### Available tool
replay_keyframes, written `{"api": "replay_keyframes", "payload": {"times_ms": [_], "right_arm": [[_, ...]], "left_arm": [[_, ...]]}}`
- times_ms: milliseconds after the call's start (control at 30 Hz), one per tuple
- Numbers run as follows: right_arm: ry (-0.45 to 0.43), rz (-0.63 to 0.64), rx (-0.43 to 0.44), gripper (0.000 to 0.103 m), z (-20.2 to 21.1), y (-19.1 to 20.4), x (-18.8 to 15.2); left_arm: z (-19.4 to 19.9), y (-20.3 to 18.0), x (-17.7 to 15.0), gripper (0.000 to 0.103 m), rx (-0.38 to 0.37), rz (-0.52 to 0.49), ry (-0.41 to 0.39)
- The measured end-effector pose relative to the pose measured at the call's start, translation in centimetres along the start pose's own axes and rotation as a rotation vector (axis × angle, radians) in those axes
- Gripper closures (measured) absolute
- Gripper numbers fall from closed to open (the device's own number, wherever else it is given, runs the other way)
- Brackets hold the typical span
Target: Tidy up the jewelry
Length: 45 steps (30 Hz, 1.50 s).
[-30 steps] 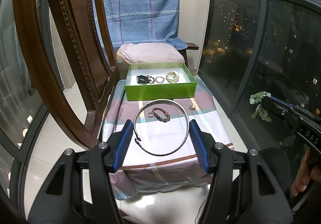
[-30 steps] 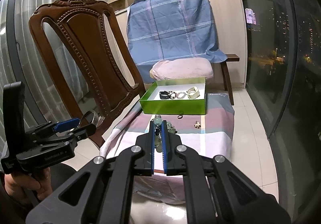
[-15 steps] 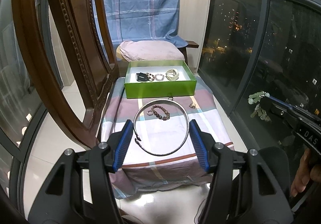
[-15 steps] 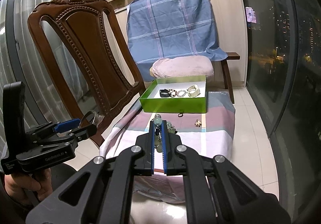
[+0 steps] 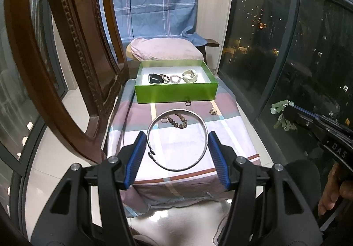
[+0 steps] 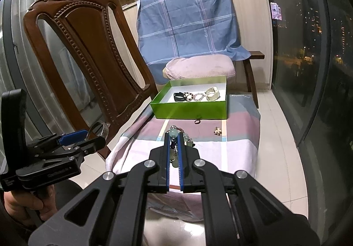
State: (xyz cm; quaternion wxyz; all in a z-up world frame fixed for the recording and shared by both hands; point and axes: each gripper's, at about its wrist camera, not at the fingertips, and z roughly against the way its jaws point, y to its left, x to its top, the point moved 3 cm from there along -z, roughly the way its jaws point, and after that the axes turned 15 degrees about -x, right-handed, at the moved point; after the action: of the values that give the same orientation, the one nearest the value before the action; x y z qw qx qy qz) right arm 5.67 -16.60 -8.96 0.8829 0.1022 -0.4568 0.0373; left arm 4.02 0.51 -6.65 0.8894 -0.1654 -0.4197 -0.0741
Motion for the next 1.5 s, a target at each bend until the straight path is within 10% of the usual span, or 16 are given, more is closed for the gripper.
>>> {"api": "replay_keyframes", "payload": {"times_ms": [333,533,900,967,1133,1333,1500], "right_arm": [[-0.039,-0.009,0.02,0.096,-8.2,-1.1,8.2],[-0.02,0.02,-0.006,0.096,-17.7,-0.6,12.2],[0.132,-0.011,-0.085,0.096,-32.6,-3.0,10.4],[0.159,0.003,-0.116,0.074,-33.5,-3.3,10.1],[-0.025,-0.071,-0.117,0.025,-25.4,-4.8,12.4],[-0.234,-0.112,-0.116,0.011,-9.0,-6.6,12.6],[-0.211,-0.068,-0.153,0.009,-1.3,-5.2,7.4]], "left_arm": [[-6.1,3.2,9.7,0.046,-0.01,-0.029,-0.047],[-16.4,7.7,15.7,0.045,0.026,-0.016,0.012],[-30.2,15.3,14.3,0.044,0.085,0.107,0.206],[-30.5,15.7,14.5,0.037,0.093,0.117,0.216],[-20.5,12.2,17.7,0.004,0.086,0.057,0.019],[-3.5,6.5,15.1,0.004,0.062,-0.032,-0.226],[2.8,3.4,8.5,0.004,0.118,-0.03,-0.227]]}}
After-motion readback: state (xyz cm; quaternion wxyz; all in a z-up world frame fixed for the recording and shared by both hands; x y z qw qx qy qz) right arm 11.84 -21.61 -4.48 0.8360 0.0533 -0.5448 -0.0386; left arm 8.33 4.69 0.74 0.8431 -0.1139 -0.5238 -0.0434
